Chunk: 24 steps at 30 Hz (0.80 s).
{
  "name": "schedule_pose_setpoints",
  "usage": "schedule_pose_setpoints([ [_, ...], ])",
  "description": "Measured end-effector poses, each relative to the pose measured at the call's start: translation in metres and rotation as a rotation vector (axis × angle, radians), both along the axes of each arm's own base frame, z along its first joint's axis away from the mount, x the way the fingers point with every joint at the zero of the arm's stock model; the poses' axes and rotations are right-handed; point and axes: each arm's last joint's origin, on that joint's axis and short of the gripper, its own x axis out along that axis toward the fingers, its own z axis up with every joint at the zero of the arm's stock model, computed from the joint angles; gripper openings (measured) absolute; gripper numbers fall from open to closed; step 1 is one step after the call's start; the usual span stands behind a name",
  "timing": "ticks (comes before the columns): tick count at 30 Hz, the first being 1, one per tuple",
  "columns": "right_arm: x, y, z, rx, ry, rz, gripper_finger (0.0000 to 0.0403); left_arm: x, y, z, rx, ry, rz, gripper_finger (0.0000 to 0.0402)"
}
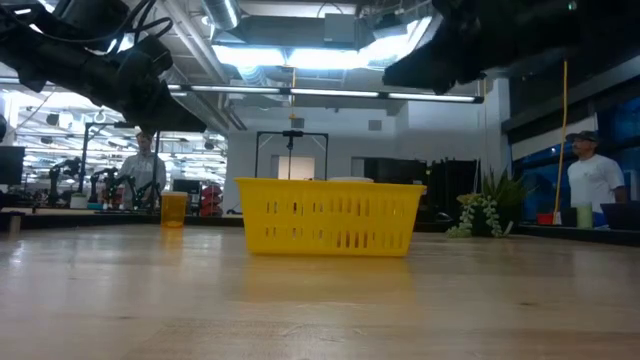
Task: Pick and place pill bottles into a basket
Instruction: Put the orange pill bottle into the yellow bin
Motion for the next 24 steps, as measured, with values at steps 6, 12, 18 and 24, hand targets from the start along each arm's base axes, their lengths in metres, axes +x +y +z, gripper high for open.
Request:
schedule_pose_setpoints([
  [6, -0.009, -0.01, -0.016, -0.001, -0.029, -0.035, 0.0093, 0.002, 0.0, 0.0, -0.019, -0.013, -0.007, 0.0004],
  [12, -0.011, -0.019, -0.019, 0.005, -0.036, -0.075, 0.0096, 0.011, 0.002, -0.005, 0.048, 0.033, -0.073, 0.0004],
  [18, -0.011, -0.021, -0.019, 0.006, -0.03, -0.083, 0.0099, 0.014, 0.003, -0.011, 0.083, 0.081, -0.093, 0.0011],
  [24, -0.011, -0.023, -0.019, -0.016, -0.025, -0.087, 0.0099, 0.015, 0.003, -0.012, 0.036, 0.068, -0.076, 0.0072],
])
